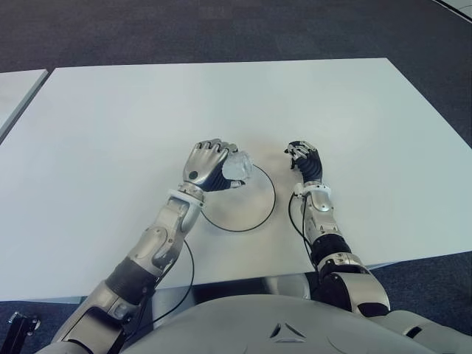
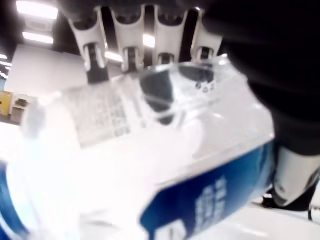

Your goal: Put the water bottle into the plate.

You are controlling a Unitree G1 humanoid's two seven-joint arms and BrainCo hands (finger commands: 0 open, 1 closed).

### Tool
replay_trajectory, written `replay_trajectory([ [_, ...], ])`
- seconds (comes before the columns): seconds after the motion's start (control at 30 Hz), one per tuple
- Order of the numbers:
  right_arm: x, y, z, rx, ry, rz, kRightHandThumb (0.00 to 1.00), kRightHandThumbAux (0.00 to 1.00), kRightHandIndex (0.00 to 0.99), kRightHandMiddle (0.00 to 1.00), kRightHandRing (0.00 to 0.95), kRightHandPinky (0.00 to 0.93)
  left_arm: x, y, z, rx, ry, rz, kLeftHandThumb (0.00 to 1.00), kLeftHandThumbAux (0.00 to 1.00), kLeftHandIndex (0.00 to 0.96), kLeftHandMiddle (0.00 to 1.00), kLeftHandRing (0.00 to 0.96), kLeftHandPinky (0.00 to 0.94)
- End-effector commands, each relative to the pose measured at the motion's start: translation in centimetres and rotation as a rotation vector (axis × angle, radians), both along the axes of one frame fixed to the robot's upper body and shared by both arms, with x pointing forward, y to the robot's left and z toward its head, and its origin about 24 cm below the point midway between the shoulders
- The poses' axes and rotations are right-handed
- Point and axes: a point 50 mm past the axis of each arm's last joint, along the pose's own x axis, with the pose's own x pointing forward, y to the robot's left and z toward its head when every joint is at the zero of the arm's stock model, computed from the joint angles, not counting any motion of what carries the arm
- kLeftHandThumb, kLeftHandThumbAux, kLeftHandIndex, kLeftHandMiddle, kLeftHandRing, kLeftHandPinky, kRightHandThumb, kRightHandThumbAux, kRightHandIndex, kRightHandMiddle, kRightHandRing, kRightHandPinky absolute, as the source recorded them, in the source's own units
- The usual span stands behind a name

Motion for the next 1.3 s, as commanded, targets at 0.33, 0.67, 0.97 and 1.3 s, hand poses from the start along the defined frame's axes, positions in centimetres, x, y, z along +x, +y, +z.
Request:
replay_trajectory([
  [0.33, -2.1, 0.0, -3.0, 0.022, 0.158, -0.017, 0.842, 0.68, 0.426, 0.555, 0.777, 0.75, -1.1, -1.2, -2.6, 0.053, 0.014, -0.137, 0.849, 0.67, 0.397, 0.551, 0.86, 0.877],
  [0.67, -2.1, 0.0, -3.0, 0.028, 0.161, -0.016, 0.843, 0.679, 0.426, 0.555, 0.778, 0.752, -1.4, -1.5, -3.7, 0.091, 0.06, -0.176, 0.849, 0.67, 0.396, 0.55, 0.857, 0.865],
  [0.97, -2.1, 0.1, -3.0, 0.026, 0.161, -0.011, 0.843, 0.68, 0.426, 0.557, 0.774, 0.75, -1.5, -1.6, -4.3, 0.12, 0.083, -0.184, 0.849, 0.67, 0.395, 0.548, 0.852, 0.865],
  [1.3, -2.1, 0.1, -3.0, 0.026, 0.159, -0.009, 0.843, 0.68, 0.426, 0.555, 0.772, 0.746, -1.8, -1.6, -4.4, 0.101, 0.08, -0.166, 0.848, 0.665, 0.405, 0.584, 0.767, 0.753],
])
